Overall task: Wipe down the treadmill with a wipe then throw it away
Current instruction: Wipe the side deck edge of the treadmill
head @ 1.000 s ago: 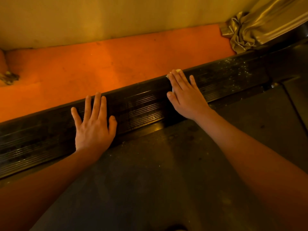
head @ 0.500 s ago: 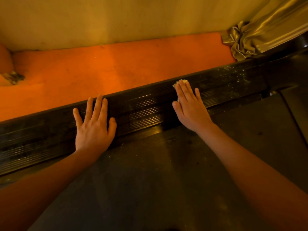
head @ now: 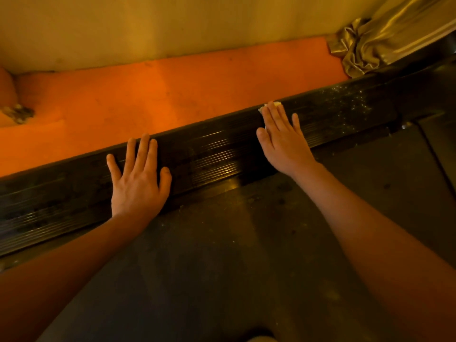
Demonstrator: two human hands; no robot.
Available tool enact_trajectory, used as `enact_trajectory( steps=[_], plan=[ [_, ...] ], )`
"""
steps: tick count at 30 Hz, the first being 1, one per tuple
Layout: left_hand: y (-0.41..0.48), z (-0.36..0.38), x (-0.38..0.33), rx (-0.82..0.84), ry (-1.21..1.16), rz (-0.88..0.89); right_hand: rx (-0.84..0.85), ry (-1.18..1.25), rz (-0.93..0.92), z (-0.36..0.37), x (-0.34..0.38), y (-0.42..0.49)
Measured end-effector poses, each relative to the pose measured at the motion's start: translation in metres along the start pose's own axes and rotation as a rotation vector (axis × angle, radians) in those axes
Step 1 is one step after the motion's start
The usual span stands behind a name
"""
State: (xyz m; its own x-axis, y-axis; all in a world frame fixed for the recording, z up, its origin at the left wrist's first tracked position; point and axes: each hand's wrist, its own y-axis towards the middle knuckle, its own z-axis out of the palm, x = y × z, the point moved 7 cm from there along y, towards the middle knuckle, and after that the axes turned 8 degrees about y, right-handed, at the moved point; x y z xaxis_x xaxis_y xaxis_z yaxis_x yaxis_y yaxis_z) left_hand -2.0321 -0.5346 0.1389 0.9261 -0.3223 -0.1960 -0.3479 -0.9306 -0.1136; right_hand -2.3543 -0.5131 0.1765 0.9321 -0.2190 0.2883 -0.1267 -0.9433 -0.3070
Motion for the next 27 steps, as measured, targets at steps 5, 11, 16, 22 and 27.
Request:
enact_trajectory(
  steps=[5,11,16,22,27],
  plan=[
    [0.000,0.001,-0.001,-0.007,0.000,0.006,-0.032,-0.028,-0.012,0.012,-0.019,-0.047],
    [-0.001,0.001,-0.002,-0.002,0.010,0.004,-0.022,-0.155,-0.037,-0.004,-0.025,-0.013],
    [-0.001,0.000,-0.003,0.010,0.003,-0.007,-0.067,-0.082,0.023,-0.002,-0.016,-0.005],
    [-0.001,-0.004,-0.003,0.021,-0.042,-0.009,-0.098,-0.023,0.031,0.014,-0.016,-0.025],
    [0.017,-0.025,-0.086,-0.028,-0.163,0.216,-0.124,-0.056,-0.005,0.010,-0.018,-0.026]
  ],
)
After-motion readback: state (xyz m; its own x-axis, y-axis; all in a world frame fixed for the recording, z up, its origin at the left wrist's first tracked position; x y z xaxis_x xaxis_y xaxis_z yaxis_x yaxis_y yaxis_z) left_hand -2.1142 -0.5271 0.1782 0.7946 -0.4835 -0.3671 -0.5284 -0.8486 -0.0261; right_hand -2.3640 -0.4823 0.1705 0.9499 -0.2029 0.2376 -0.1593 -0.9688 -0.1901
